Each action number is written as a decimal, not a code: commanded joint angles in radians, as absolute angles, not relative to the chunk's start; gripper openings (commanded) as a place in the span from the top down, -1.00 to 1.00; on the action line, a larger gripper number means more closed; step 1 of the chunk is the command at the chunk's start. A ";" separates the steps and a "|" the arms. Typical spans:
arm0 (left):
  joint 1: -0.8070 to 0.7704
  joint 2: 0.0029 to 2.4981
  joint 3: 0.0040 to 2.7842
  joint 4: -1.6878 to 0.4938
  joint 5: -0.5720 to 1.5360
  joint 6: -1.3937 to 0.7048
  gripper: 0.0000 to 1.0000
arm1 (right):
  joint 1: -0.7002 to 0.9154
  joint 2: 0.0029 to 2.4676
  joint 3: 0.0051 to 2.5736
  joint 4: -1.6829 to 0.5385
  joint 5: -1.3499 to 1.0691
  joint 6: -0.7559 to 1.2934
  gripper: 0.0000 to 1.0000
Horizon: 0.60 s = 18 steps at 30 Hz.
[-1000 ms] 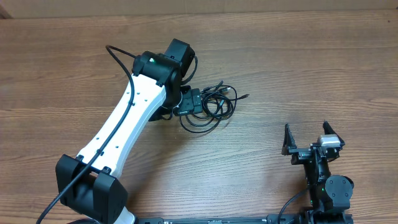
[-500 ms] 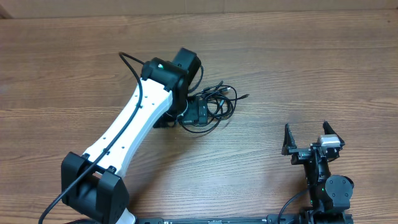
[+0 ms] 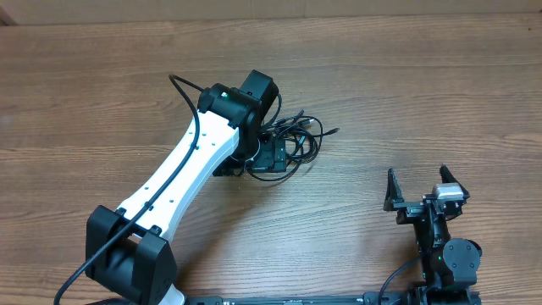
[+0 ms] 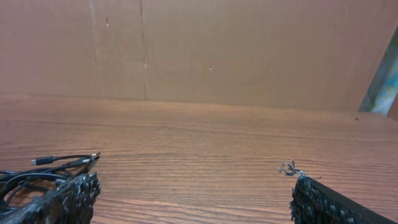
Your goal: Untangle cables
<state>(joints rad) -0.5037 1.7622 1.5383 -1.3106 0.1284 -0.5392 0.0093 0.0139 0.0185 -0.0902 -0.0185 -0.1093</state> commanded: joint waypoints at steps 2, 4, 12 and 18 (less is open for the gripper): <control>-0.506 1.762 1.528 -1.303 0.139 -0.521 -1.00 | 0.018 0.003 0.008 -0.084 -0.009 -0.113 -1.00; -0.506 1.762 1.528 -1.303 0.139 -0.520 -0.99 | 0.018 0.003 0.008 -0.084 -0.009 -0.113 -1.00; -0.506 1.762 1.528 -1.285 0.139 -0.520 -0.99 | 0.018 0.003 0.008 -0.084 -0.009 -0.113 -1.00; -0.506 1.762 1.528 -1.286 0.139 -0.520 -0.99 | 0.018 0.003 0.008 -0.084 -0.009 -0.113 -1.00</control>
<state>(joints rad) -0.5037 1.7622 1.5379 -1.2858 0.1284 -0.5388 0.0093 0.0139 0.0185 -0.0898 -0.0185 -0.1089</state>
